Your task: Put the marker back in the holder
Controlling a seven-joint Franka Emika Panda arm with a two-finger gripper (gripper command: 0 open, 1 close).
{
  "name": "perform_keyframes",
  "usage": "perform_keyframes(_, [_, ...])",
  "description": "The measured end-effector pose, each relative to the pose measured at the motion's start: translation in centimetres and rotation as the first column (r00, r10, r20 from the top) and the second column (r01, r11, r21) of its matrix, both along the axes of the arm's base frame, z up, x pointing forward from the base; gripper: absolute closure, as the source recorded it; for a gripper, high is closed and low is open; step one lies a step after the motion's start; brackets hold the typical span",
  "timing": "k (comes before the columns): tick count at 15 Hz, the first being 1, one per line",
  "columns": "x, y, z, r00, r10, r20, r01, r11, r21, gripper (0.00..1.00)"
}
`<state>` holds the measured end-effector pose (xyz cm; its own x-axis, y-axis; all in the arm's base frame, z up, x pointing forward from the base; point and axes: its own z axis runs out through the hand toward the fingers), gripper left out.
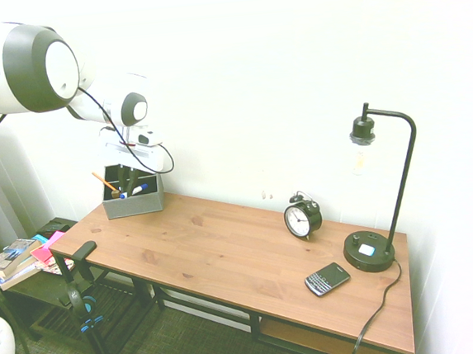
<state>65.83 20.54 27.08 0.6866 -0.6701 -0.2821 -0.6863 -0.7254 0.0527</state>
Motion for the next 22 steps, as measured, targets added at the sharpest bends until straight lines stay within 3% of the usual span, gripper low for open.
perform_keyframes(15, [2.7,-0.6,0.5,1.0,-0.011,0.007,0.011,1.0,-0.009,0.0])
perform_keyframes(19, [1.6,-3.6,6.6,0.985,0.068,0.161,-0.041,0.985,-0.166,0.0])
perform_keyframes(22, [-0.4,-9.4,10.7,0.974,0.04,0.223,0.022,0.963,-0.27,0.0])
